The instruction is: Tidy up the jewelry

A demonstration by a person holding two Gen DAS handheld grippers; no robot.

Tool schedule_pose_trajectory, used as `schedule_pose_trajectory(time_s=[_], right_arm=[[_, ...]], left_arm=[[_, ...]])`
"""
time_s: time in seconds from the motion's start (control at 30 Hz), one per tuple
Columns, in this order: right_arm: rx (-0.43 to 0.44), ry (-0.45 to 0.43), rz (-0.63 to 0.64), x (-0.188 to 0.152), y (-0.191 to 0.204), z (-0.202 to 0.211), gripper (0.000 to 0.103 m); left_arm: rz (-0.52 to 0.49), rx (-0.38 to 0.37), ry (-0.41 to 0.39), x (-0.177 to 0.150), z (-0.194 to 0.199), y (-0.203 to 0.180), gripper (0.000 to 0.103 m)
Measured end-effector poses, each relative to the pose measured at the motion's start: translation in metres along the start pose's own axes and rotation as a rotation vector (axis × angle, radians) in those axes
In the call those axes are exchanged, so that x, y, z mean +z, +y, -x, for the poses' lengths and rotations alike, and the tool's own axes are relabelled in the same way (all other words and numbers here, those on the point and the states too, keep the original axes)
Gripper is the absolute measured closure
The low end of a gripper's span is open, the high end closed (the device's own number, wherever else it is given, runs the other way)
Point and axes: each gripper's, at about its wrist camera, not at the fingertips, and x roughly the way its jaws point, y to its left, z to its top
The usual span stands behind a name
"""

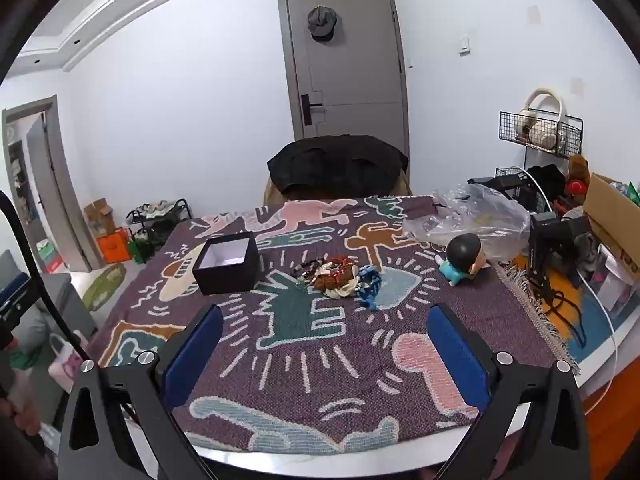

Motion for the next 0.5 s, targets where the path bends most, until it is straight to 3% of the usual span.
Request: schedule_pose_trajectory(time_s=[0.5], right_arm=[[-0.003, 0.001, 0.002, 0.0013, -0.0019, 0.0005, 0.0]], left_arm=[[0.004, -0.022, 0.008, -0.0023, 0.0009, -0.0018, 0.0]])
